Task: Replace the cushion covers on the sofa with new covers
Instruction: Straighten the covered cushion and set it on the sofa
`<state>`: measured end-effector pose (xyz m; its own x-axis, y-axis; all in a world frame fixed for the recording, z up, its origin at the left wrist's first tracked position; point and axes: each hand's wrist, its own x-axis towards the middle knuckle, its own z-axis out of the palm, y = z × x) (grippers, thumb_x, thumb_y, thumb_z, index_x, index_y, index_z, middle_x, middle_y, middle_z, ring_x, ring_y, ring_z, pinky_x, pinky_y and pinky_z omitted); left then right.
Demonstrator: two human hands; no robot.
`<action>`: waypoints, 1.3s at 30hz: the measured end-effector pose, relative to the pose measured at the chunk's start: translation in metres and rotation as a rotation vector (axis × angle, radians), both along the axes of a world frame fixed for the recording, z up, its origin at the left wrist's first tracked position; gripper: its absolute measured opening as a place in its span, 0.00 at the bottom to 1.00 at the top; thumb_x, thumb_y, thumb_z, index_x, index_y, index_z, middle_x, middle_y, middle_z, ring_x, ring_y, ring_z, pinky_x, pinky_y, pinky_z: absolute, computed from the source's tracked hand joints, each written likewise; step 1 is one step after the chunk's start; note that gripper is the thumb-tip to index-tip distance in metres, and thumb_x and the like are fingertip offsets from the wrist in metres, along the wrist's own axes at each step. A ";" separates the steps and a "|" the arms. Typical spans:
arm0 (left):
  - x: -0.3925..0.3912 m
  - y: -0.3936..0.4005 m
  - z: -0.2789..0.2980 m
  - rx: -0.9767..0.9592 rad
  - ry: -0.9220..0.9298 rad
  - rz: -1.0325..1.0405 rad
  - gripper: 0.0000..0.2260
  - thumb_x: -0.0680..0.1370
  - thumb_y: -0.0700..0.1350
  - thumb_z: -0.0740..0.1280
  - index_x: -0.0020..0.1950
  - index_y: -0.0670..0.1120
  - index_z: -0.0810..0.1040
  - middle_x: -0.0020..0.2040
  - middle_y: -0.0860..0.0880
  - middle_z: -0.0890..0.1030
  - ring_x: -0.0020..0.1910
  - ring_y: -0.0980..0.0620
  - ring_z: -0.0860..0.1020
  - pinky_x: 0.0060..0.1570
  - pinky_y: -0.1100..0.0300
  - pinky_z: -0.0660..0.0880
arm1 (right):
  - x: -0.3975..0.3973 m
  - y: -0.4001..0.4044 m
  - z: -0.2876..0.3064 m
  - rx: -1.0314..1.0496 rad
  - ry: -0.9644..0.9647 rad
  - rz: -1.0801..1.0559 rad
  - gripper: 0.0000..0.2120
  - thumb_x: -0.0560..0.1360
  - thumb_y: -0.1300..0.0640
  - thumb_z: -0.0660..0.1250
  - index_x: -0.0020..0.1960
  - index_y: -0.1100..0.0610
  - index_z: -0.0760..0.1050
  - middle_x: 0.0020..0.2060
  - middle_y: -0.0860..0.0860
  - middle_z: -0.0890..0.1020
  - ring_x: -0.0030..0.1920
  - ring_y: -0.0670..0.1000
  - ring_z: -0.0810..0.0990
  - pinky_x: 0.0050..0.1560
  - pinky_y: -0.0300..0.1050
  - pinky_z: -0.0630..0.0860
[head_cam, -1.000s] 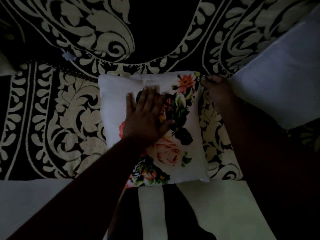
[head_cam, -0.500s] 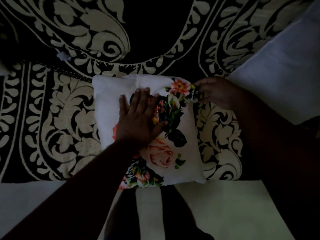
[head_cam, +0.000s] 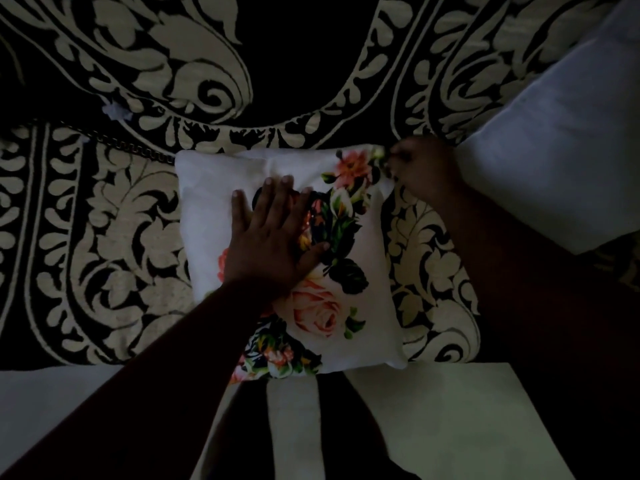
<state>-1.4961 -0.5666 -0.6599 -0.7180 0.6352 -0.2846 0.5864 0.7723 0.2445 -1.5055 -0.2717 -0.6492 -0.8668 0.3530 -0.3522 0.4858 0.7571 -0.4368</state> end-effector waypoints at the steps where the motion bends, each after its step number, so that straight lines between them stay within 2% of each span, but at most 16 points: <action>1: 0.000 0.001 0.000 0.001 0.003 -0.008 0.38 0.81 0.71 0.46 0.84 0.53 0.42 0.84 0.46 0.43 0.82 0.45 0.40 0.77 0.33 0.42 | -0.003 0.007 -0.002 0.044 0.019 -0.082 0.12 0.78 0.54 0.67 0.56 0.58 0.84 0.51 0.57 0.85 0.52 0.57 0.82 0.52 0.48 0.77; 5: 0.001 0.004 -0.001 0.006 0.002 -0.014 0.38 0.81 0.71 0.46 0.84 0.52 0.42 0.84 0.46 0.43 0.82 0.45 0.40 0.77 0.33 0.42 | -0.012 0.000 -0.011 0.132 0.030 -0.246 0.13 0.82 0.54 0.63 0.60 0.58 0.81 0.57 0.57 0.84 0.59 0.57 0.81 0.54 0.44 0.73; 8: -0.001 0.003 0.000 0.006 -0.009 -0.011 0.38 0.80 0.72 0.45 0.84 0.52 0.43 0.84 0.45 0.44 0.82 0.45 0.40 0.76 0.33 0.42 | -0.011 -0.027 -0.008 0.026 0.190 -0.430 0.14 0.83 0.53 0.60 0.64 0.58 0.78 0.60 0.55 0.81 0.61 0.54 0.78 0.52 0.38 0.67; 10: -0.005 0.003 0.007 0.061 -0.026 0.018 0.38 0.80 0.72 0.45 0.84 0.52 0.44 0.84 0.45 0.44 0.82 0.46 0.40 0.77 0.34 0.41 | 0.000 -0.045 -0.003 -0.019 0.252 -0.450 0.21 0.83 0.46 0.59 0.71 0.57 0.73 0.67 0.55 0.77 0.67 0.54 0.74 0.60 0.40 0.68; 13: -0.019 -0.004 0.015 0.201 -0.044 0.154 0.35 0.82 0.68 0.47 0.84 0.52 0.47 0.84 0.47 0.45 0.82 0.50 0.41 0.77 0.36 0.38 | 0.030 -0.083 0.003 -0.005 0.258 -0.178 0.32 0.81 0.37 0.58 0.80 0.52 0.62 0.78 0.56 0.64 0.78 0.56 0.61 0.74 0.50 0.62; 16: -0.039 -0.036 0.004 0.138 -0.051 0.265 0.34 0.81 0.69 0.45 0.84 0.54 0.47 0.84 0.47 0.46 0.83 0.49 0.43 0.77 0.35 0.40 | 0.051 -0.109 -0.009 0.066 0.135 0.191 0.37 0.78 0.28 0.51 0.81 0.45 0.55 0.82 0.53 0.53 0.82 0.56 0.49 0.76 0.64 0.57; 18: -0.052 -0.060 -0.007 0.040 -0.130 0.339 0.36 0.80 0.72 0.44 0.84 0.56 0.45 0.84 0.48 0.45 0.83 0.48 0.42 0.77 0.34 0.42 | 0.055 -0.107 -0.023 0.083 0.003 0.132 0.41 0.75 0.23 0.46 0.82 0.43 0.52 0.82 0.54 0.50 0.82 0.57 0.47 0.76 0.68 0.56; 20: -0.059 -0.070 -0.009 0.010 -0.174 0.470 0.38 0.80 0.73 0.43 0.84 0.54 0.43 0.84 0.47 0.44 0.82 0.47 0.41 0.77 0.33 0.43 | 0.054 -0.101 -0.025 0.109 -0.091 -0.068 0.42 0.76 0.24 0.46 0.83 0.46 0.51 0.82 0.56 0.49 0.81 0.60 0.47 0.74 0.70 0.56; 22: -0.050 -0.061 0.004 0.068 -0.076 0.519 0.37 0.82 0.68 0.45 0.84 0.48 0.44 0.84 0.44 0.44 0.83 0.46 0.42 0.77 0.32 0.44 | 0.056 -0.110 -0.012 0.210 -0.032 -0.168 0.38 0.80 0.29 0.47 0.82 0.50 0.54 0.82 0.58 0.51 0.81 0.62 0.50 0.73 0.71 0.56; 25: 0.003 -0.038 0.034 0.242 0.066 0.356 0.33 0.85 0.60 0.51 0.84 0.43 0.49 0.83 0.40 0.46 0.83 0.43 0.44 0.78 0.35 0.45 | 0.082 -0.151 0.016 0.216 0.176 0.026 0.30 0.84 0.39 0.51 0.82 0.50 0.55 0.82 0.56 0.51 0.82 0.59 0.48 0.76 0.68 0.52; 27: 0.050 -0.036 0.041 0.285 0.020 0.219 0.33 0.84 0.60 0.53 0.83 0.43 0.53 0.83 0.40 0.49 0.83 0.42 0.46 0.77 0.33 0.47 | 0.113 -0.174 0.024 0.148 0.154 0.187 0.29 0.84 0.42 0.53 0.82 0.48 0.53 0.82 0.55 0.49 0.82 0.57 0.45 0.76 0.70 0.50; 30: 0.092 -0.058 0.026 0.171 0.004 0.147 0.36 0.82 0.65 0.59 0.83 0.46 0.55 0.83 0.43 0.51 0.83 0.43 0.50 0.75 0.31 0.52 | 0.158 -0.173 0.014 0.179 0.048 0.180 0.35 0.80 0.33 0.52 0.83 0.47 0.51 0.82 0.55 0.49 0.82 0.58 0.46 0.76 0.69 0.49; 34: 0.080 -0.084 0.027 0.207 -0.164 0.492 0.43 0.77 0.71 0.57 0.84 0.52 0.44 0.84 0.47 0.42 0.83 0.47 0.41 0.77 0.40 0.40 | 0.165 -0.150 0.009 -0.086 -0.004 -0.234 0.45 0.74 0.24 0.52 0.83 0.47 0.49 0.82 0.56 0.51 0.81 0.57 0.50 0.76 0.63 0.57; 35: 0.070 -0.088 0.027 0.266 -0.266 0.650 0.44 0.77 0.73 0.57 0.84 0.52 0.43 0.84 0.47 0.42 0.83 0.48 0.42 0.78 0.41 0.42 | 0.158 -0.143 0.008 -0.212 -0.019 -0.365 0.48 0.72 0.21 0.52 0.83 0.47 0.48 0.82 0.55 0.53 0.81 0.56 0.53 0.77 0.61 0.58; 37: 0.042 -0.093 0.024 0.445 -0.507 0.982 0.51 0.72 0.76 0.62 0.84 0.51 0.45 0.84 0.46 0.51 0.82 0.47 0.53 0.78 0.45 0.55 | 0.137 -0.130 0.012 -0.431 -0.039 -0.543 0.51 0.70 0.20 0.56 0.83 0.47 0.48 0.81 0.52 0.58 0.79 0.55 0.59 0.76 0.56 0.62; 39: 0.015 -0.088 0.031 0.581 -0.697 1.145 0.56 0.66 0.76 0.70 0.83 0.52 0.50 0.80 0.49 0.64 0.76 0.47 0.67 0.73 0.47 0.69 | 0.115 -0.120 0.019 -0.528 -0.069 -0.592 0.47 0.72 0.28 0.64 0.82 0.49 0.52 0.79 0.52 0.63 0.77 0.56 0.65 0.71 0.49 0.66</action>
<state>-1.4810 -0.6544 -0.6291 -0.7261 -0.0322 -0.6868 -0.6332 0.4206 0.6497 -1.3902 -0.3914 -0.6306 -0.5576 0.5193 -0.6476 0.7817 0.0661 -0.6201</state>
